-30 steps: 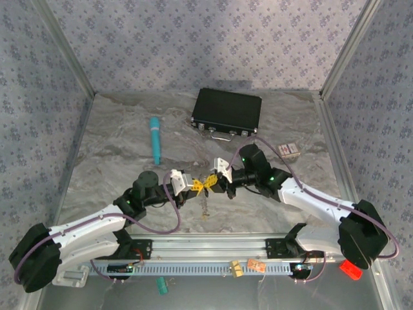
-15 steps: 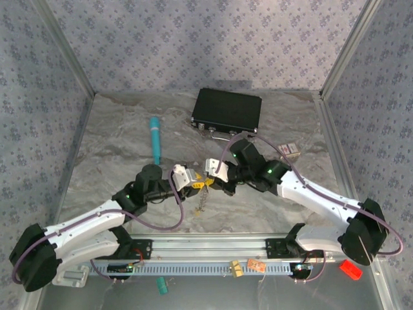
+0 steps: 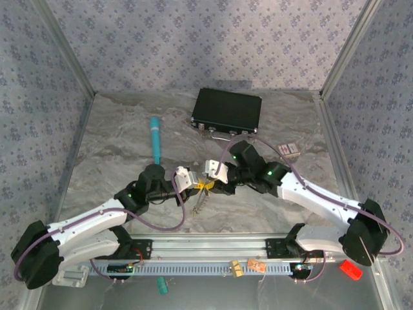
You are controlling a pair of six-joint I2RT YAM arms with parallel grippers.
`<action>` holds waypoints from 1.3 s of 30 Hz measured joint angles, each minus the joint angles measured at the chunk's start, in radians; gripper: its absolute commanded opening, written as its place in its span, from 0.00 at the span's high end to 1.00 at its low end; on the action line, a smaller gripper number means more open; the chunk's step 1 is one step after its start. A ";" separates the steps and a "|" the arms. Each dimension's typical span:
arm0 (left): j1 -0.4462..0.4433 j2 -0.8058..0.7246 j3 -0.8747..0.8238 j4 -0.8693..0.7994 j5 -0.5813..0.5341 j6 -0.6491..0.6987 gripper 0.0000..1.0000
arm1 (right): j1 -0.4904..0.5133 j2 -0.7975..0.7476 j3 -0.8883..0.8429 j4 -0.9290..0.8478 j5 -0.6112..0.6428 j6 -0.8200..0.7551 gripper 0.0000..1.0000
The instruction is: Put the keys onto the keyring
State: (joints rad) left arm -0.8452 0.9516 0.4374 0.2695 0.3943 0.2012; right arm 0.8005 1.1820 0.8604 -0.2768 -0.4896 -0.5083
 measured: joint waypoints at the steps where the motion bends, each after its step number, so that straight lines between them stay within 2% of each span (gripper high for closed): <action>1: 0.000 0.000 -0.009 0.022 0.003 -0.009 1.00 | -0.013 -0.012 -0.021 0.024 -0.013 0.019 0.70; 11: 0.001 0.000 -0.080 0.142 0.014 -0.072 1.00 | -0.037 -0.018 -0.115 0.187 -0.080 0.151 0.75; 24: 0.001 0.000 -0.083 0.155 0.014 -0.075 1.00 | -0.067 -0.101 -0.177 0.228 -0.102 0.185 0.67; 33: 0.001 0.000 -0.083 0.155 0.014 -0.075 1.00 | -0.005 -0.083 -0.211 0.229 -0.085 0.206 0.67; 39: 0.001 0.000 -0.083 0.154 0.014 -0.076 1.00 | 0.014 -0.045 -0.212 0.244 -0.044 0.207 0.73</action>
State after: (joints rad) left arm -0.8444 0.9520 0.3542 0.4236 0.4080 0.1257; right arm 0.8150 1.1366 0.6483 -0.0326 -0.5339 -0.3016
